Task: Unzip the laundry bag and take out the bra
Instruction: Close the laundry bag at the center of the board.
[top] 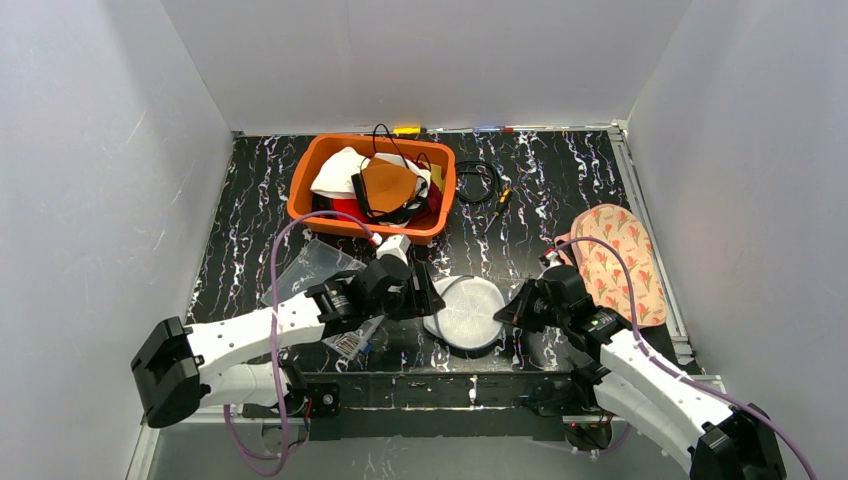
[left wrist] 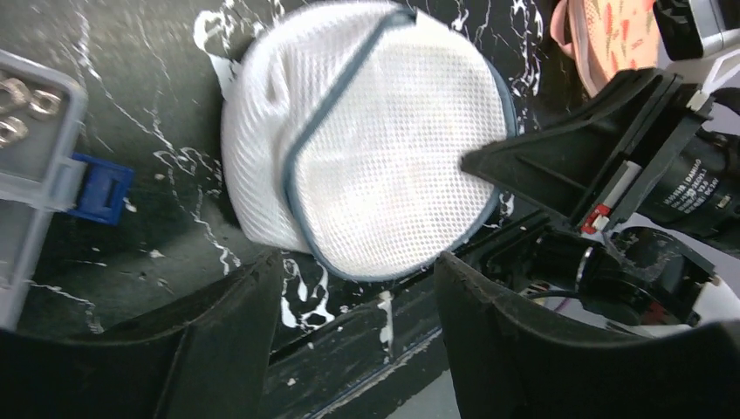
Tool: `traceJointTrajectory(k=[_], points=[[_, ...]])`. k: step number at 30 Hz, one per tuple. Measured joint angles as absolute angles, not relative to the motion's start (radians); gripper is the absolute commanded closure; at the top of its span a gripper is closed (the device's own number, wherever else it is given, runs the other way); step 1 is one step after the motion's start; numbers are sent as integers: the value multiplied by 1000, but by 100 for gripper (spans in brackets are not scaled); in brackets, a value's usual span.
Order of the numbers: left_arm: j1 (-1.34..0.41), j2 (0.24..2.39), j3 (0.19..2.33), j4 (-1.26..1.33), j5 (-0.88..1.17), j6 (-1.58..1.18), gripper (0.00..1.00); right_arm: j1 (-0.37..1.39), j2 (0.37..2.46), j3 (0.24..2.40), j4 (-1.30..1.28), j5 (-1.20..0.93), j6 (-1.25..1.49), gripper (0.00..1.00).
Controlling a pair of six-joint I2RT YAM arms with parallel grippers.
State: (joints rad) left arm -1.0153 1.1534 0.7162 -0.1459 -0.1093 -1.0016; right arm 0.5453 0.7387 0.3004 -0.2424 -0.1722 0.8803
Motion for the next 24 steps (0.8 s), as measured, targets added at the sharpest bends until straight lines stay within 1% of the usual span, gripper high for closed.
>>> traceJointTrajectory(k=[3, 5, 7, 11, 15, 21, 24], points=[[-1004, 1159, 755, -190, -145, -941, 53, 545, 720, 305, -299, -181, 848, 99], [-987, 1196, 781, -209, -160, -906, 59, 545, 702, 305, -328, -187, 832, 99], [-970, 1246, 798, -211, -162, -881, 61, 545, 691, 305, -348, -190, 825, 99], [-953, 1359, 813, -210, -159, -848, 60, 545, 680, 305, -361, -199, 822, 99], [-953, 1412, 813, -210, -154, -835, 61, 545, 675, 305, -361, -213, 822, 99], [-953, 1431, 813, -192, -146, -823, 78, 545, 673, 303, -353, -225, 831, 99], [-952, 1449, 810, -177, -141, -823, 84, 545, 660, 284, -325, -240, 847, 99]])
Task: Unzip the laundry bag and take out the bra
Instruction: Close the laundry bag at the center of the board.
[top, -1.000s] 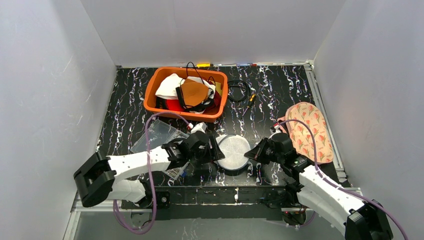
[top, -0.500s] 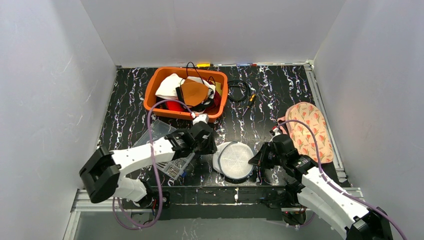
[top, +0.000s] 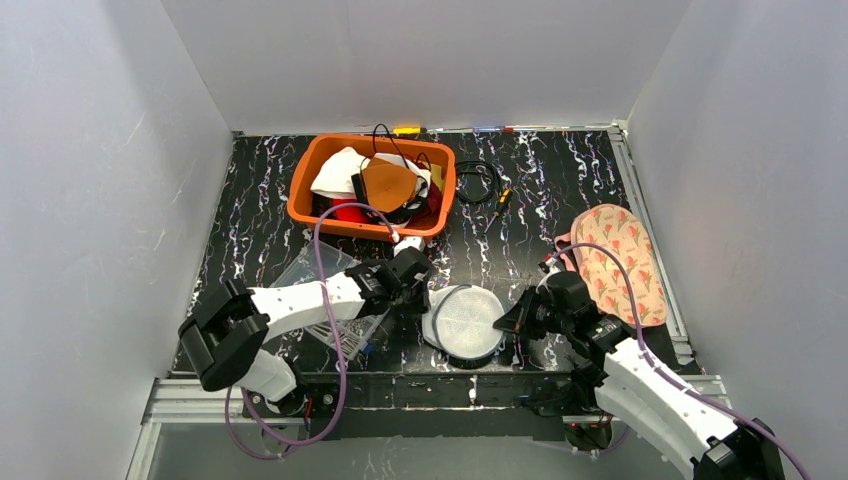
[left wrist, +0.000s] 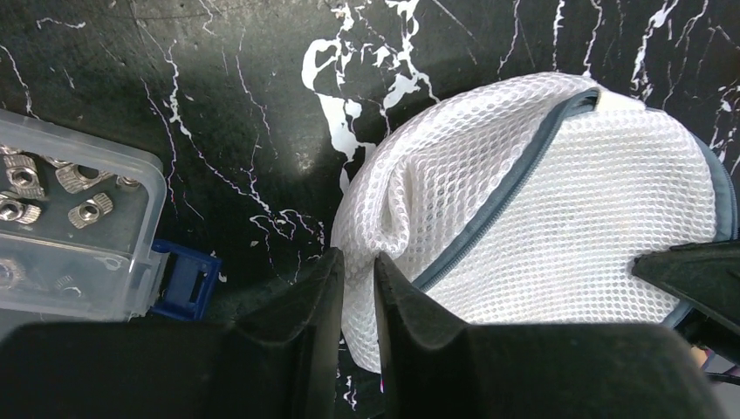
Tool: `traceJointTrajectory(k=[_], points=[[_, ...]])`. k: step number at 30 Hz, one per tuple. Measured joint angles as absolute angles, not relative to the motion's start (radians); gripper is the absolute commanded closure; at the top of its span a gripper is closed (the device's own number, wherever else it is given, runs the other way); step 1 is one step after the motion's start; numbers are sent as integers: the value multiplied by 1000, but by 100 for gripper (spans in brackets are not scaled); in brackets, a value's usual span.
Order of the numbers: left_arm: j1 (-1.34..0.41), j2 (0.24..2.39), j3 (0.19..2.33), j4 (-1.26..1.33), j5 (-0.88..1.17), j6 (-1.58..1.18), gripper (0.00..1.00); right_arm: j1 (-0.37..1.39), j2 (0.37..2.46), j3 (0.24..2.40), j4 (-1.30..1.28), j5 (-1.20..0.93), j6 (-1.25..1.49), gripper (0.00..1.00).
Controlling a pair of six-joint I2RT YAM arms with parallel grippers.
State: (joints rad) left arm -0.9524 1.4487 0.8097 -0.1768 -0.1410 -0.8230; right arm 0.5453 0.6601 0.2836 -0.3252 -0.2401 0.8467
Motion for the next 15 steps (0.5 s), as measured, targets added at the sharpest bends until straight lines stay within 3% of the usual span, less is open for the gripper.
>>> traceJointTrajectory(k=[8, 15], points=[[-952, 1482, 770, -141, -125, -830, 100, 545, 590, 190, -208, -265, 952, 99], [-951, 1485, 720, -89, -112, -839, 100, 546, 482, 151, -153, -244, 1027, 99]])
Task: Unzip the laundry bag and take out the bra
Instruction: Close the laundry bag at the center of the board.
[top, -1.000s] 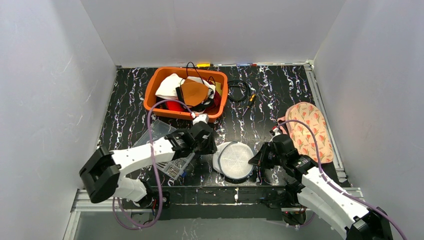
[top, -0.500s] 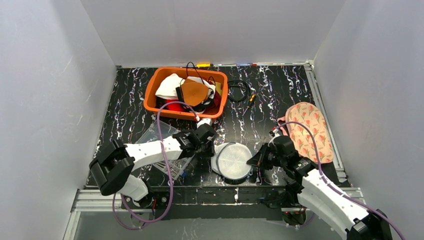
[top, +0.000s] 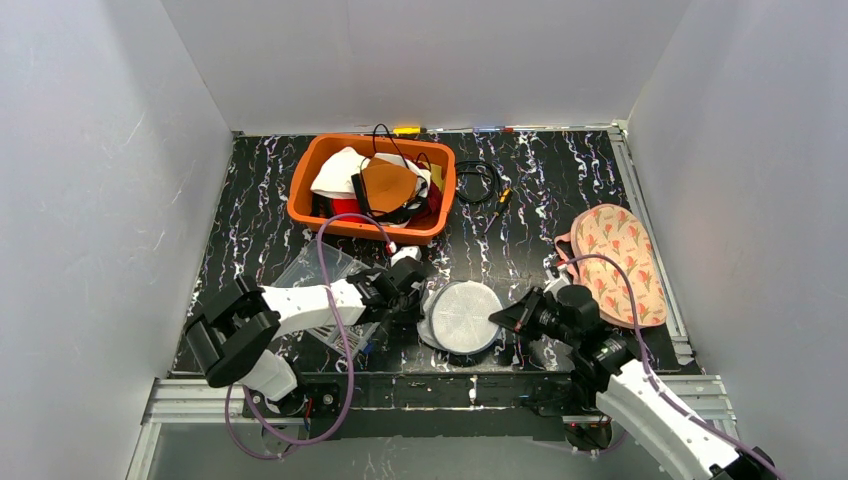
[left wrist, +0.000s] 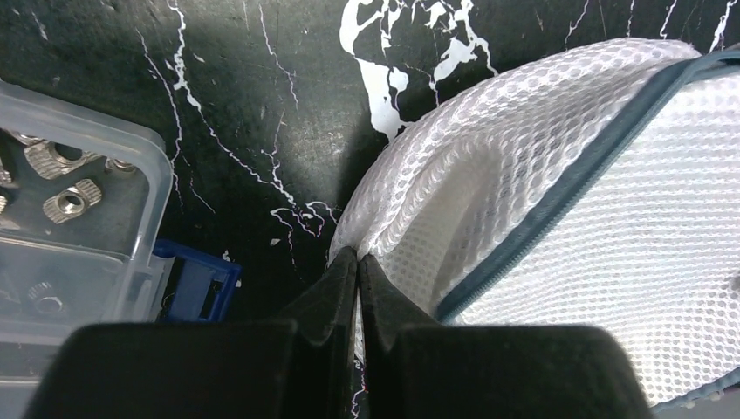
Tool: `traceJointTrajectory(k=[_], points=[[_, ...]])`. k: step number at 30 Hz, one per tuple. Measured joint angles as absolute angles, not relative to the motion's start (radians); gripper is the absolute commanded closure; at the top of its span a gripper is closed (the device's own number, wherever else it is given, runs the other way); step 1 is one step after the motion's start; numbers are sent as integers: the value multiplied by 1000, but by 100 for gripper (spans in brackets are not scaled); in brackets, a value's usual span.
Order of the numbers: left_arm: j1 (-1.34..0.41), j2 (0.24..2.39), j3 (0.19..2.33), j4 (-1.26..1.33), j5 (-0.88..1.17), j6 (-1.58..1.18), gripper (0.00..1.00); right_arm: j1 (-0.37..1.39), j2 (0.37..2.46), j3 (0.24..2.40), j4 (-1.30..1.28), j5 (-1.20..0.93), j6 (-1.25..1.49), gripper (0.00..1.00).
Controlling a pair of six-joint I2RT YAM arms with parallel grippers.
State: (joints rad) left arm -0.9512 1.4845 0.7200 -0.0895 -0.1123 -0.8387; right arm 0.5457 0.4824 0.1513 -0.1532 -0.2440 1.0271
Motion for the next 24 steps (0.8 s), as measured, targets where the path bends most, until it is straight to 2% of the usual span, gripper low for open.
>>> traceJointTrajectory(k=[7, 16, 23, 24], points=[[-951, 1484, 677, -2, -76, -862, 100, 545, 414, 61, -68, -205, 1135, 99], [-950, 1483, 648, 70, -35, -900, 100, 546, 631, 57, 88, -204, 1145, 99], [-949, 1480, 641, 73, -13, -917, 100, 584, 847, 110, 160, -189, 1097, 83], [-949, 1478, 640, 73, -13, -920, 98, 593, 866, 116, 168, -183, 1093, 80]])
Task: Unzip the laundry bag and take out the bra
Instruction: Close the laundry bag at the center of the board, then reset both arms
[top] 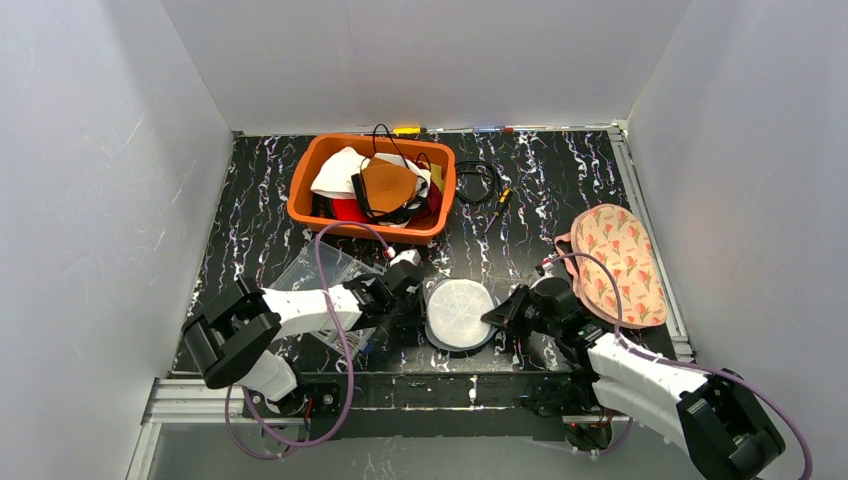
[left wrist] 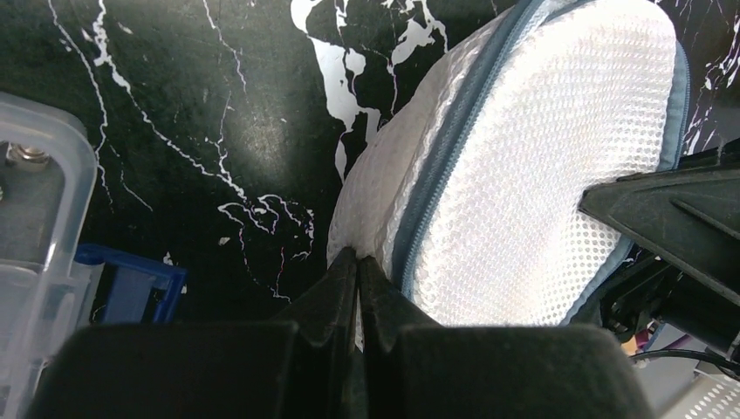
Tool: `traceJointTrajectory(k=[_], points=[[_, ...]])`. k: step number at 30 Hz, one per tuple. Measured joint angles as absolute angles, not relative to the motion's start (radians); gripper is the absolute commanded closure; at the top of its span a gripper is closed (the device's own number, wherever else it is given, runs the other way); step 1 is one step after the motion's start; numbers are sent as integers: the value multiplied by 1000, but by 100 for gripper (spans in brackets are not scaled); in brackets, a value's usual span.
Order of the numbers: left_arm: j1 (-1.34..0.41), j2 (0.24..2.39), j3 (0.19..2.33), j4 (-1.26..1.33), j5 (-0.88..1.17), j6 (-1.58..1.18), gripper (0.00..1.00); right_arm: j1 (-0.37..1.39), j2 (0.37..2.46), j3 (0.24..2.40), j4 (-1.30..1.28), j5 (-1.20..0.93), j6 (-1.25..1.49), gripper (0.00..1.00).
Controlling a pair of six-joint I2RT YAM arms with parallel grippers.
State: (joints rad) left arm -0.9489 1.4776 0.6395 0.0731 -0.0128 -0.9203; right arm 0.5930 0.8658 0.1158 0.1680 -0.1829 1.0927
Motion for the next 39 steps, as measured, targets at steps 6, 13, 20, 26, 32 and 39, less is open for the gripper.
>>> traceJointTrajectory(k=[6, 13, 20, 26, 32, 39], points=[[-949, 1440, 629, 34, -14, -936, 66, 632, 905, 129, 183, -147, 1065, 65], [-949, 1317, 629, -98, -35, -945, 53, 643, 940, 147, 178, -132, 1042, 59], [-951, 1179, 657, -299, -97, -924, 53, 650, 971, 163, 186, -130, 1041, 57], [-951, 1066, 740, -322, -125, -877, 53, 655, 961, 173, 171, -124, 1034, 41], [-951, 1166, 820, -197, -32, -822, 54, 657, 859, 226, 14, -77, 995, 22], [-951, 1267, 841, -118, 41, -808, 54, 657, 750, 324, -212, -5, 932, 14]])
